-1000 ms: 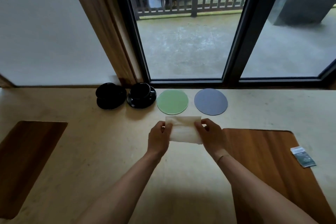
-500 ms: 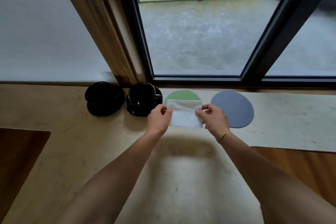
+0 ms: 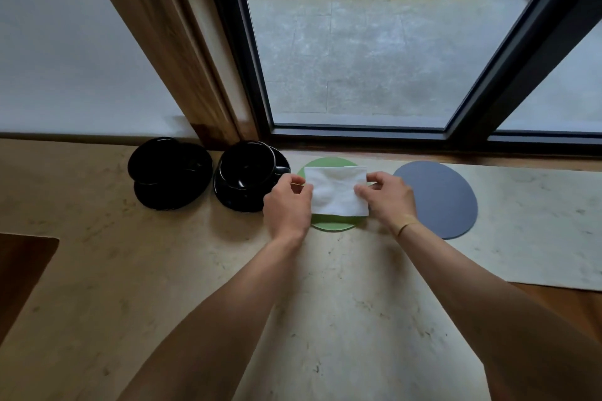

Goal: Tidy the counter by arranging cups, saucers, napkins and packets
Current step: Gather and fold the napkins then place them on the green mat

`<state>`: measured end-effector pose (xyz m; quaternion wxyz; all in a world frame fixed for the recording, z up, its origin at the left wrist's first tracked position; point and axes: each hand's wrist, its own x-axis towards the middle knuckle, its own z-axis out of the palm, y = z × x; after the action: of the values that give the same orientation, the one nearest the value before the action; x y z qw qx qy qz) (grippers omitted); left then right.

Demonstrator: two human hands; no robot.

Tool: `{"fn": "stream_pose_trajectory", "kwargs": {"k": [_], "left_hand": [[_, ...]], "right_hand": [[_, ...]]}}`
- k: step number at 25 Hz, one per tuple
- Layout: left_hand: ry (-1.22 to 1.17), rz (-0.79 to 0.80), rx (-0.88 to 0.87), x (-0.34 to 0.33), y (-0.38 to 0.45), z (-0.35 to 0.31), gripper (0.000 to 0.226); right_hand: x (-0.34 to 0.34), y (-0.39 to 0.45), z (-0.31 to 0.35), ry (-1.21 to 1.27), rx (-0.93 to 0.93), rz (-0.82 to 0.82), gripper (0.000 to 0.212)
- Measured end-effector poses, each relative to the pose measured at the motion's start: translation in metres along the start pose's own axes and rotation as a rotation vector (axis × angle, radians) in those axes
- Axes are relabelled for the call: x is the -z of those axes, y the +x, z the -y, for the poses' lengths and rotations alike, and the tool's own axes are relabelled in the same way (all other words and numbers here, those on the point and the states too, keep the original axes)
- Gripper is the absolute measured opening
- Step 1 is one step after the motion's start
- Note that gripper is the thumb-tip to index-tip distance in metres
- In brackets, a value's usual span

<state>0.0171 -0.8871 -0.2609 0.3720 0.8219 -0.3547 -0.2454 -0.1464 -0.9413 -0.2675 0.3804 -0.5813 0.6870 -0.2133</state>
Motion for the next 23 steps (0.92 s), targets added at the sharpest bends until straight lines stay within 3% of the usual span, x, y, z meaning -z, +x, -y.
{"fn": "stream_pose_trajectory", "kwargs": {"k": [12,23], "left_hand": [[0.17,-0.045,-0.066,-0.011,0.004,0.004,0.004],[0.261,-0.096,-0.174,-0.012,0.007,0.012,0.005]], "right_hand": [[-0.006,0.003,-0.004,-0.158,0.043,-0.073,0.033],[-0.017,0.004,-0.006,-0.235,0.107,-0.134,0.048]]}}
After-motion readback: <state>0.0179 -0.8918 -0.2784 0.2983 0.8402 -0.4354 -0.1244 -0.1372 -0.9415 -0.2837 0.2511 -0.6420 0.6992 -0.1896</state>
